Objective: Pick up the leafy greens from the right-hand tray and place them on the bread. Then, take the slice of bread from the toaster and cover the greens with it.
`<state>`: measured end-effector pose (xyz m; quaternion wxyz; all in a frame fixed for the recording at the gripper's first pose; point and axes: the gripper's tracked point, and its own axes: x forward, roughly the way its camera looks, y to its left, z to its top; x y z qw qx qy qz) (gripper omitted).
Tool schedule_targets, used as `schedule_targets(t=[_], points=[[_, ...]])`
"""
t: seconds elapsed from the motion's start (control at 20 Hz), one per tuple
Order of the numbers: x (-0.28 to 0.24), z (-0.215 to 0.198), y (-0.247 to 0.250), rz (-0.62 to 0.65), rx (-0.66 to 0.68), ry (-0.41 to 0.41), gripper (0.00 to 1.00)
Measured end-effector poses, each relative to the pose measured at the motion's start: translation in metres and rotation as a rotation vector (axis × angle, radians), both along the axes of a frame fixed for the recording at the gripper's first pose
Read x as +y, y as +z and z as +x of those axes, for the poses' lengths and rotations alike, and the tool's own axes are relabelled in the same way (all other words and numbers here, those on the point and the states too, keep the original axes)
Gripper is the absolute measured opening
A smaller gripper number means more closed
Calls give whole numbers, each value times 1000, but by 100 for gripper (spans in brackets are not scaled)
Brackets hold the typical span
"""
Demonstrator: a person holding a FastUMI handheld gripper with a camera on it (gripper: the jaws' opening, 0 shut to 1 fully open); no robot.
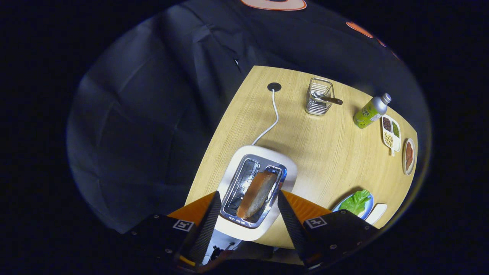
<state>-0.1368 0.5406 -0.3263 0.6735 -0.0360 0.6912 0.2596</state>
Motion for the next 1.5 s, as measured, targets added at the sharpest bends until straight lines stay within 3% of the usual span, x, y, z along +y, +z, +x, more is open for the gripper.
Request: schedule_targets(t=[0.4,0.95,1.25,1.5], points=[[-15,-1,-34,-138,-20,27,71],[-12,-6,-40,-128,18,17,18],[-16,-5,-13,24,16,22,13],[-37,4,27,177,24,-46,11]])
